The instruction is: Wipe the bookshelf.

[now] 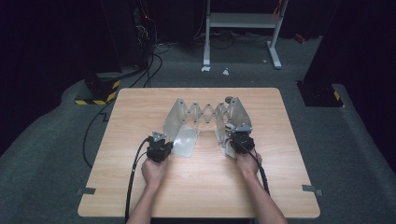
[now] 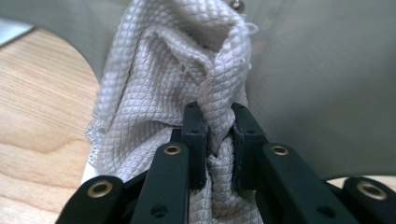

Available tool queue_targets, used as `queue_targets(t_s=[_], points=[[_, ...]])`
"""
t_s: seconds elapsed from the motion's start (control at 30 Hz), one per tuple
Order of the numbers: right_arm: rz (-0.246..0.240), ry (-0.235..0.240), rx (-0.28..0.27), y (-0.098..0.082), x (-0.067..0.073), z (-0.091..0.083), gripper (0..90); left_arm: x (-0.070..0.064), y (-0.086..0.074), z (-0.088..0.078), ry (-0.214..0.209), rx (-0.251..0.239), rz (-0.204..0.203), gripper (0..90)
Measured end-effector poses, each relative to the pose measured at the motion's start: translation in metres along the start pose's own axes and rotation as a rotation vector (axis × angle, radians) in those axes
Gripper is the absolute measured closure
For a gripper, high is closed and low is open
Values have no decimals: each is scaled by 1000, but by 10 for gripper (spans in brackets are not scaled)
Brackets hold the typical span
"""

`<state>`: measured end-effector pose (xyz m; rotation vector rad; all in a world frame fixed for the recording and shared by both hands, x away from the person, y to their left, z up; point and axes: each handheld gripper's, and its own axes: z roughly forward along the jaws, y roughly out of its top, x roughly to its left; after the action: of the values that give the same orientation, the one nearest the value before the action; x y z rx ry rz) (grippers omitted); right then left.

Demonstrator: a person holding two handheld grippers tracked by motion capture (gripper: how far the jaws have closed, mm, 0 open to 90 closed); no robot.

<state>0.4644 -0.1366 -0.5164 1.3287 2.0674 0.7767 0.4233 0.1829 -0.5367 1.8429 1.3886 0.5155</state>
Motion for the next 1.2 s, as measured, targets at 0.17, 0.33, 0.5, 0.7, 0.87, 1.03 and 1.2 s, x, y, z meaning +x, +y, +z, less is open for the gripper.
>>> queue_targets(t_s=[0.17,0.33,0.5,0.7,0.87,1.03,1.2], points=[[-3,-4,-42,7,0,-10,788,0,0,0,-1,0,3,883],[1,3,-101,14,3,-25,788,0,0,0,-5,1,-1,883],[62,-16,-122,24,-11,-37,790,1,0,0,-10,0,-5,882],[85,-37,-129,18,-20,-42,792,1,0,0,-12,1,-6,881],[95,-10,-91,-4,-22,-32,792,1,0,0,-12,1,-5,881],[133,19,-62,-24,-28,-27,793,1,0,0,-11,0,-5,881],[188,15,-106,-24,-39,-44,793,1,0,0,-13,1,-5,881]])
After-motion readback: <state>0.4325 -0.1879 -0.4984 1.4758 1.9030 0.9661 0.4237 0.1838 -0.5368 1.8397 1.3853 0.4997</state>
